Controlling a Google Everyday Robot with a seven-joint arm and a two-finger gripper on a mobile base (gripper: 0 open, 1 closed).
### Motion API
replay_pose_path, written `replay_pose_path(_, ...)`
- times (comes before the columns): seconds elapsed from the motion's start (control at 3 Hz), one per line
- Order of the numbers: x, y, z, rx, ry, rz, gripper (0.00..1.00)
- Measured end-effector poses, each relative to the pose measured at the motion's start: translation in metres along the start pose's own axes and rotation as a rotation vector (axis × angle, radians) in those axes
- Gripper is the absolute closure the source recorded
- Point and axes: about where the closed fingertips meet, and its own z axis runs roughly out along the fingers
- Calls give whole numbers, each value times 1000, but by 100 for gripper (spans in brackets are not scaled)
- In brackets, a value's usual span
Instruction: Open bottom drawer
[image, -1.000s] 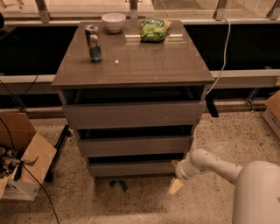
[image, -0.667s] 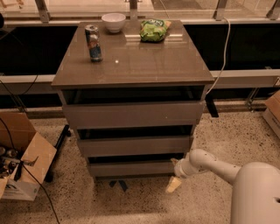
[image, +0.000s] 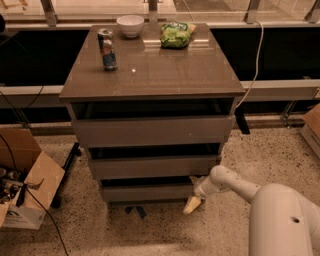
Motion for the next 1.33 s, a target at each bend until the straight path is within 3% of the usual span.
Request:
replay_pose_path(0.67, 15, -22, 40, -57, 16, 53, 0)
replay_pose_path(1.0, 31, -18, 53, -97, 23, 100, 19)
replay_pose_path(1.33, 41, -15, 53, -103, 24, 133, 42)
